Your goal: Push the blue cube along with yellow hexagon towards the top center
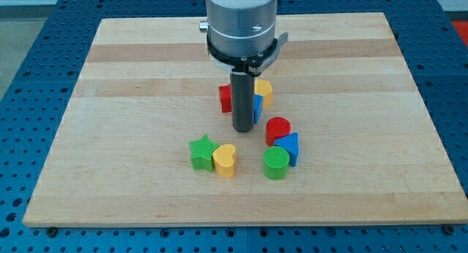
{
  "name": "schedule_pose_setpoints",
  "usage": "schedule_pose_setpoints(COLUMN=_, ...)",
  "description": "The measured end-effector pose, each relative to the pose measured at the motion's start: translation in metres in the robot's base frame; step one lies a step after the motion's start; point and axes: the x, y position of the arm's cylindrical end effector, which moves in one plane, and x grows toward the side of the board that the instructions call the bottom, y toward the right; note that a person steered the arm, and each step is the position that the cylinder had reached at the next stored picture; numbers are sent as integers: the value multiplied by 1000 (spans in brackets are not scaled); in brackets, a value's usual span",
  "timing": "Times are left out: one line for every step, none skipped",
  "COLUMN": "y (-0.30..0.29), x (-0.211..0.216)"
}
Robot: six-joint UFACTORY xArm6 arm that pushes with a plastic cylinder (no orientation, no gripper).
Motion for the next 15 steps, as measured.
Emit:
schedule_pose_setpoints(y=0, x=-19)
schedule_pose_setpoints(y=3, x=-35)
schedule_pose_setpoints(y=17, x=-42)
schedule_pose_setpoints(y=34, x=-46)
schedule_pose_setpoints(y=43, x=-56)
schedule_pose_setpoints(y=53, x=-66)
schedule_pose_setpoints(y=72, x=-77)
schedule_pose_setpoints(y=82, x=-93)
schedule_pose_setpoints(y=92, x=-107)
schedule_pose_setpoints(y=105, x=-121)
schedule_pose_setpoints(y=111, x=-137)
schedule_pose_setpoints(y=114, x=-153)
schedule_pose_setpoints(y=117, x=-170)
schedule_pose_setpoints(y=117, x=-184)
schedule_pose_setpoints(y=117, x=-187)
